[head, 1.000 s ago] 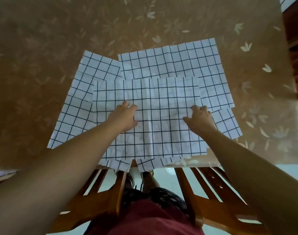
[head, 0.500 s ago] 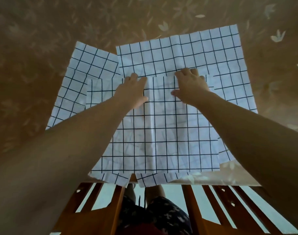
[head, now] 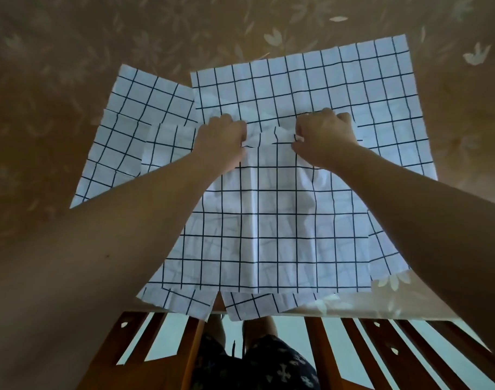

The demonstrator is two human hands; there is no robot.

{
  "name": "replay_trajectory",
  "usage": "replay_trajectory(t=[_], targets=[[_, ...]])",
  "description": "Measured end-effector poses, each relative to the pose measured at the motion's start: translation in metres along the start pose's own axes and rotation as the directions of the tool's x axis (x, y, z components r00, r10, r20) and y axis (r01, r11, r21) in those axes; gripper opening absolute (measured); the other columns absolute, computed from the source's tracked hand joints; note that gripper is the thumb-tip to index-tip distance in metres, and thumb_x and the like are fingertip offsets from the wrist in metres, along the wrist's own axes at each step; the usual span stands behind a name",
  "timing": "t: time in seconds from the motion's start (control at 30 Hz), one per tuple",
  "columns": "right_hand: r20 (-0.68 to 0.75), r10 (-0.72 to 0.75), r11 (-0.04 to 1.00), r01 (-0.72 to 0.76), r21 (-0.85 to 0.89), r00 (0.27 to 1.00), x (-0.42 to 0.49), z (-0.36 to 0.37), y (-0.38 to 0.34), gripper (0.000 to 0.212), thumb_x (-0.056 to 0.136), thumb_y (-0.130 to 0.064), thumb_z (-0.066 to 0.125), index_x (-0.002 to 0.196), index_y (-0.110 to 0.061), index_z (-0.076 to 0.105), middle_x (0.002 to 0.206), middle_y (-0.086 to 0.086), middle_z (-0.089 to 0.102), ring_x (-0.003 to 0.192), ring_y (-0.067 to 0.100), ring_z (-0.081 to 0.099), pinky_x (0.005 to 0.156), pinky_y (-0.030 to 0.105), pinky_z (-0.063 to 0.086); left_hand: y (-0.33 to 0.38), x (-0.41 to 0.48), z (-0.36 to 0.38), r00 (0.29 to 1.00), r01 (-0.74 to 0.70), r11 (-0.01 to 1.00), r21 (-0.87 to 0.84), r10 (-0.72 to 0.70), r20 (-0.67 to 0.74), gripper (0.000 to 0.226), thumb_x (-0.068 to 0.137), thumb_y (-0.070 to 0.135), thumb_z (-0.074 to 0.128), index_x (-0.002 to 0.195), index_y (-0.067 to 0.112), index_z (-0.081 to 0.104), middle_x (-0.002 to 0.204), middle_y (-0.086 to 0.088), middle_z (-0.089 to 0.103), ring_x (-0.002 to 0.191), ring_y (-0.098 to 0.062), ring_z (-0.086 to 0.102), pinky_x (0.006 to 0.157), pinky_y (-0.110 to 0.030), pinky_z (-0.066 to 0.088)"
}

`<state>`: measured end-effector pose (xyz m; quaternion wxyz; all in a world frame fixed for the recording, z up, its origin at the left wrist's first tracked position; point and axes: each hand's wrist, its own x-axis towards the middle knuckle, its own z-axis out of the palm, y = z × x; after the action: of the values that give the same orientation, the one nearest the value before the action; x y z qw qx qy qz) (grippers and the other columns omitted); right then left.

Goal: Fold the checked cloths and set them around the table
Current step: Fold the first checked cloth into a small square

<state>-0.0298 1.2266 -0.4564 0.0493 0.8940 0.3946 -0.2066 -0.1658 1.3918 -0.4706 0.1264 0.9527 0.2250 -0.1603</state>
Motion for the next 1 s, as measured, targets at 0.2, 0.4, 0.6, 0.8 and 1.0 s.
replay_trajectory(t=[0.2, 0.4, 0.6, 0.8, 1.0], targets=[[-0.040, -0.034, 0.983, 0.040, 0.178, 0.999, -0.036, -0.024, 0.001, 0.026, 0.095, -0.028, 0.056, 0.120, -0.023, 0.053, 0.094, 0.002, 0.067, 0.088, 0.029, 0.063, 0.098, 0.042, 0.039, 0.008, -0.025, -0.022, 0.998, 0.062, 0.976, -0.208, -0.067, -0.017, 0.013, 0.087, 0.008, 0.065, 0.100, 0.010, 0.062, 0.114, -0.009, 0.047, 0.084, -0.030, 0.059, 0.076, -0.042, 0.056], [0.027, -0.092, 0.940, 0.078, 0.333, 0.995, -0.081, -0.063, -0.009, 0.017, 0.094, -0.037, 0.058, 0.095, -0.020, 0.060, 0.086, 0.003, 0.065, 0.081, 0.026, 0.063, 0.065, 0.031, 0.046, 0.009, -0.060, -0.072, 0.993, 0.038, 0.964, -0.261, -0.065, -0.096, 0.010, 0.086, 0.009, 0.063, 0.085, 0.015, 0.055, 0.082, 0.006, 0.049, 0.079, -0.024, 0.056, 0.060, -0.031, 0.041], [0.125, -0.161, 0.931, 0.109, 0.349, 0.979, -0.124, -0.106, -0.030, 0.022, 0.098, -0.041, 0.057, 0.098, -0.020, 0.063, 0.091, -0.002, 0.060, 0.086, 0.020, 0.055, 0.062, 0.029, 0.037, 0.007, -0.096, -0.120, 0.984, -0.071, 0.962, -0.264, 0.025, -0.174, 0.014, 0.092, 0.009, 0.055, 0.101, 0.017, 0.063, 0.073, 0.007, 0.054, 0.069, -0.023, 0.053, 0.052, -0.027, 0.030], [0.229, -0.210, 0.896, 0.093, 0.435, 0.951, -0.167, -0.141, -0.062, 0.024, 0.097, -0.045, 0.063, 0.096, -0.021, 0.061, 0.094, -0.006, 0.059, 0.089, 0.017, 0.057, 0.067, 0.029, 0.039, 0.002, -0.136, -0.166, 0.991, -0.091, 0.866, -0.492, 0.029, -0.132, 0.033, 0.087, -0.003, 0.051, 0.106, 0.017, 0.070, 0.090, -0.004, 0.056, 0.060, -0.012, 0.046, 0.049, -0.024, 0.036], [0.290, -0.223, 0.835, 0.029, 0.550, 0.931, -0.200, -0.172, -0.111, 0.087, 0.088, -0.085, 0.025, 0.137, -0.022, 0.061, 0.138, 0.000, 0.062, 0.124, 0.021, 0.059, 0.107, 0.042, 0.044, -0.019, -0.187, -0.207, 0.980, -0.087, 0.711, -0.697, -0.066, -0.189, 0.023, 0.098, 0.024, 0.055, 0.093, 0.015, 0.075, 0.065, 0.001, 0.047, 0.045, -0.006, 0.035, 0.045, -0.016, 0.031]])
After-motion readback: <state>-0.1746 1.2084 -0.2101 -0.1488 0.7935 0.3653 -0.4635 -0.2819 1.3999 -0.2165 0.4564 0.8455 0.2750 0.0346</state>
